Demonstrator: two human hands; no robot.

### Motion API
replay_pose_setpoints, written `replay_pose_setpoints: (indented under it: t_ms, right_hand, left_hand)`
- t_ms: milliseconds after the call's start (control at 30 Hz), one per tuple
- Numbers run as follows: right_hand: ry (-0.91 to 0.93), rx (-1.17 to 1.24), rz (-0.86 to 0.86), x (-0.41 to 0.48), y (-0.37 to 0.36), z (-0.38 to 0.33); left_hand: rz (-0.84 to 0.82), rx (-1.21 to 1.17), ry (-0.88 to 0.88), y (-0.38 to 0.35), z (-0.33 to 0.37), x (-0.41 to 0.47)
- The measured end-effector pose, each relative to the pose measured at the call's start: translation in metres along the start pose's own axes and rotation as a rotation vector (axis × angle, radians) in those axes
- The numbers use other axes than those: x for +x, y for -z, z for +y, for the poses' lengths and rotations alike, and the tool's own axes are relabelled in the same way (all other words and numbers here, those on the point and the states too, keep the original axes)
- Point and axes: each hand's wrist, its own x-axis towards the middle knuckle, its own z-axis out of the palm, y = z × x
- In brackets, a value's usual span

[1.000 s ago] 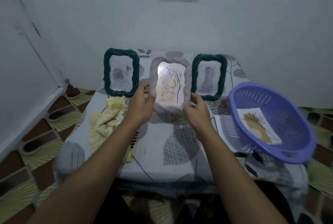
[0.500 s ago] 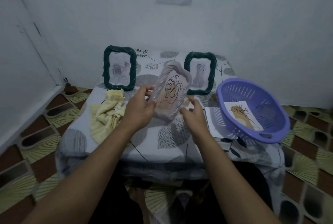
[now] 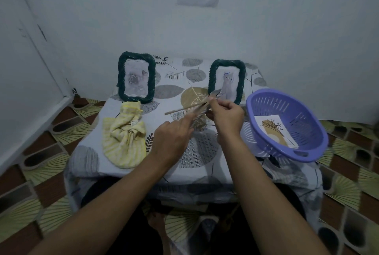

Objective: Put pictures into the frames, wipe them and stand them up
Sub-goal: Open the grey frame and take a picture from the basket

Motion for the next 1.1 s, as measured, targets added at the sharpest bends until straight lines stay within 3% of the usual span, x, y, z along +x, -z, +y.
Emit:
replay_pose_setpoints:
  t_ms: [133,300,367,500,533,600,833,1100]
  right_hand:
    - [-0.001,-0.036,0.044,0.003,0.005,0.007]
    - [0.019,-0.087,0.058,0.006,0.012,0.011]
    - [0.023,-0.089,0.064,0.008,0.014,0.013]
    - [0.027,-0.100,0.050,0.010,0.016,0.015]
    - [0.022,-0.100,0.042,0.010,0.016,0.015]
    - [0.002,-0.090,0.031,0.012,0.016,0.017]
    - [0.030,-0.088,0.074,0.014,0.018,0.022]
    - [0.008,-0.236,-0.180,-0.001,0.020,0.016]
  left_hand:
    - [-0.096,-0.255,0.088,0.003,-0.006,0.001]
    - [0.075,-0.364,0.370,0.012,-0.015,0.012]
    - [-0.029,-0.467,0.564,0.012,-0.024,0.021]
    - [-0.429,-0.768,1.046,0.001,-0.045,0.030]
    - [-0.495,-0.810,1.100,-0.001,-0.047,0.028]
    - [-0.538,-0.838,1.106,-0.006,-0.051,0.024]
    - [-0.444,-1.074,1.135,-0.012,-0.046,0.019]
    - [-0.431,-0.977,0.995,-0.018,-0.036,0.025]
